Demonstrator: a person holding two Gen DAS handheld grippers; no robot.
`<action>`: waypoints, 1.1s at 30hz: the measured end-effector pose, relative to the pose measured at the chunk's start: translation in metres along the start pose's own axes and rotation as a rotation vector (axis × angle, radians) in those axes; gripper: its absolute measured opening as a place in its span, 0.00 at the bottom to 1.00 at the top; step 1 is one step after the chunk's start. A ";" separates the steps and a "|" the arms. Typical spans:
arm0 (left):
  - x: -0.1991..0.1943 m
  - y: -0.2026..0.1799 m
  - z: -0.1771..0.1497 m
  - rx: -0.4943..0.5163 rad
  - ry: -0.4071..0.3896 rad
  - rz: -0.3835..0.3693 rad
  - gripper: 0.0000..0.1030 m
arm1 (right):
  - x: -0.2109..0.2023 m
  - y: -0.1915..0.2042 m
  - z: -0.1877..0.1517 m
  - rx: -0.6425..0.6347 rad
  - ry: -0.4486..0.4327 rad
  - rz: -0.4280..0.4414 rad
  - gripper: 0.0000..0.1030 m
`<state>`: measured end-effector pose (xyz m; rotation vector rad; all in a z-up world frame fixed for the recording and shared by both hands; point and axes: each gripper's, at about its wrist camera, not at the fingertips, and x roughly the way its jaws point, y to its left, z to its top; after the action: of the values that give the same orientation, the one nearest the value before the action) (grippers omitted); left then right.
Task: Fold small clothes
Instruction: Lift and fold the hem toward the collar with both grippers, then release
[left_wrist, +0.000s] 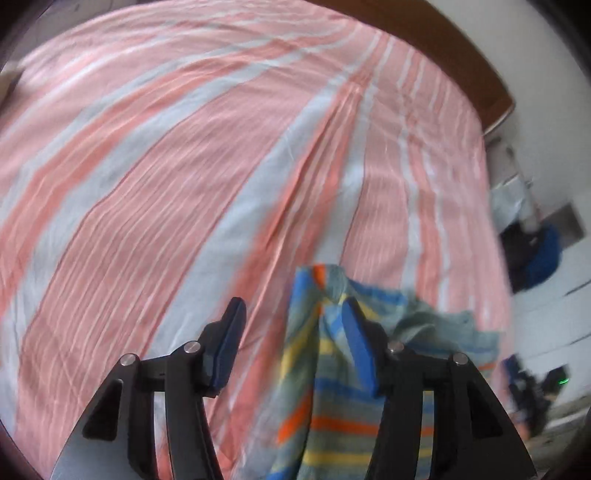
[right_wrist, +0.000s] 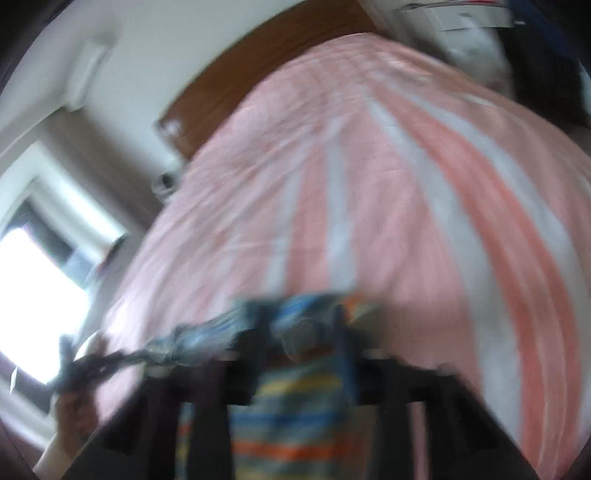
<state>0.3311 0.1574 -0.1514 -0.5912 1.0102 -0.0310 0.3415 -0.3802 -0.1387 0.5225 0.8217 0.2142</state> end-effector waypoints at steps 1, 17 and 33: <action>-0.008 0.006 -0.007 0.021 0.006 -0.022 0.58 | 0.000 -0.004 0.000 0.017 -0.002 0.004 0.38; -0.031 -0.015 -0.145 0.314 0.090 -0.016 0.06 | -0.062 0.009 -0.139 -0.229 0.328 0.097 0.11; -0.082 -0.022 -0.166 0.462 0.072 0.248 0.60 | -0.068 0.000 -0.151 -0.214 0.395 0.007 0.21</action>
<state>0.1586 0.0879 -0.1411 -0.0424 1.0951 -0.0644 0.1839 -0.3513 -0.1806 0.2831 1.1651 0.4153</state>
